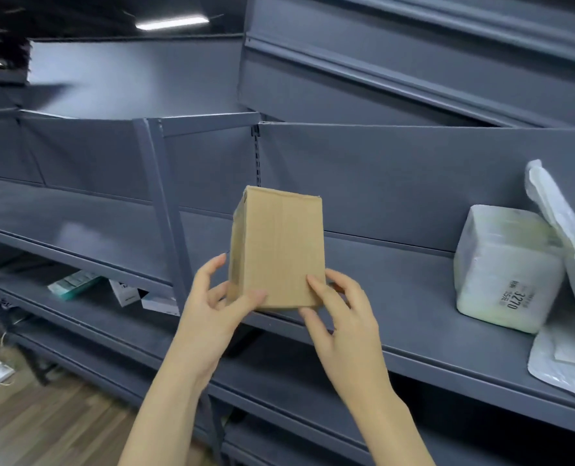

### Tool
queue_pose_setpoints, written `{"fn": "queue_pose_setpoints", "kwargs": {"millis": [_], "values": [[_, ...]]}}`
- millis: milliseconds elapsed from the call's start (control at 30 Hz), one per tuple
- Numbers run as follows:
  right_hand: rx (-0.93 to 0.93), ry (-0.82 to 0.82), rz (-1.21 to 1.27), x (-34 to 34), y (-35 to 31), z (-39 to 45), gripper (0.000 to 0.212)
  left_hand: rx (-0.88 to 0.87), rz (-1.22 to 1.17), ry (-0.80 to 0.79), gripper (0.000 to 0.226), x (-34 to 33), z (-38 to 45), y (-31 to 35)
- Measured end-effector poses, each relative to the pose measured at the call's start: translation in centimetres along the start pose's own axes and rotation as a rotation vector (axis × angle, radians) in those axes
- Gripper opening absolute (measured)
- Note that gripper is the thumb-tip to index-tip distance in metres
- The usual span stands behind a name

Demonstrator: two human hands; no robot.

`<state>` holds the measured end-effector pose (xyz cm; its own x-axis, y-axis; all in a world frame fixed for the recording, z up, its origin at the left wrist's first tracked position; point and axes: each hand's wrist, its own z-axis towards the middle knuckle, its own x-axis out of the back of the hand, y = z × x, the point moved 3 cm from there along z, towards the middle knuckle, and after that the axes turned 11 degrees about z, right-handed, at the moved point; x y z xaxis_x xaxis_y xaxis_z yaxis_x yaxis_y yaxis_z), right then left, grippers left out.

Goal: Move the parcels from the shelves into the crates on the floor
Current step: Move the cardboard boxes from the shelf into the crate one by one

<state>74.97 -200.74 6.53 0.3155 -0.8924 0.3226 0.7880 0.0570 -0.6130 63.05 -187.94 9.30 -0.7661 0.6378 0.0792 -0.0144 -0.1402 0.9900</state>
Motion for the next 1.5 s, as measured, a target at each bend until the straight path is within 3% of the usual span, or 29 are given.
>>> {"fn": "queue_pose_setpoints", "kwargs": {"millis": [100, 200, 333, 567, 667, 733, 867, 1000, 1067, 1200, 1433, 1500], "values": [[-0.08, -0.186, -0.005, 0.9, -0.6, 0.2, 0.058, -0.066, 0.247, 0.131, 0.068, 1.4, -0.6, -0.4], [-0.084, -0.238, -0.056, 2.6, -1.0, 0.8, 0.066, -0.329, 0.68, 0.209, 0.066, 1.5, -1.5, 0.2], [-0.168, -0.237, 0.011, 4.4, -0.8, 1.3, 0.078, -0.649, 0.974, 0.167, 0.063, 0.4, -1.3, 0.6], [-0.131, -0.408, -0.104, 5.7, -1.4, 1.6, 0.099, -0.893, 1.083, 0.133, 0.051, -0.6, -0.5, 1.4], [-0.115, -0.393, -0.102, 6.0, -1.9, 2.1, 0.116, -0.987, 1.067, 0.115, 0.051, -1.0, -0.7, 1.8], [-0.073, -0.381, -0.107, 6.1, -2.2, 2.2, 0.115, -1.025, 1.06, 0.102, 0.055, -1.1, -0.8, 2.0], [-0.015, -0.33, -0.079, 6.1, -2.6, 2.1, 0.089, -1.023, 1.101, 0.081, 0.074, -0.7, -1.2, 2.1], [0.027, -0.245, -0.067, 5.8, -2.6, 1.7, 0.088, -0.854, 0.852, 0.022, 0.118, -0.3, -1.8, 1.9], [0.057, -0.209, -0.055, 5.7, -2.5, 1.4, 0.091, -0.829, 0.762, 0.022, 0.118, 0.0, -1.9, 1.9], [0.094, -0.148, -0.025, 5.6, -2.2, 1.3, 0.087, -0.62, 0.573, -0.018, 0.12, 0.9, -2.0, 2.4], [0.055, -0.167, -0.04, 5.8, -1.2, 1.5, 0.092, -0.581, 0.65, -0.164, 0.125, 1.8, -1.5, 2.4], [0.048, -0.2, -0.051, 6.0, -0.9, 1.6, 0.091, -0.596, 0.668, -0.198, 0.116, 2.1, -1.3, 2.3]]}}
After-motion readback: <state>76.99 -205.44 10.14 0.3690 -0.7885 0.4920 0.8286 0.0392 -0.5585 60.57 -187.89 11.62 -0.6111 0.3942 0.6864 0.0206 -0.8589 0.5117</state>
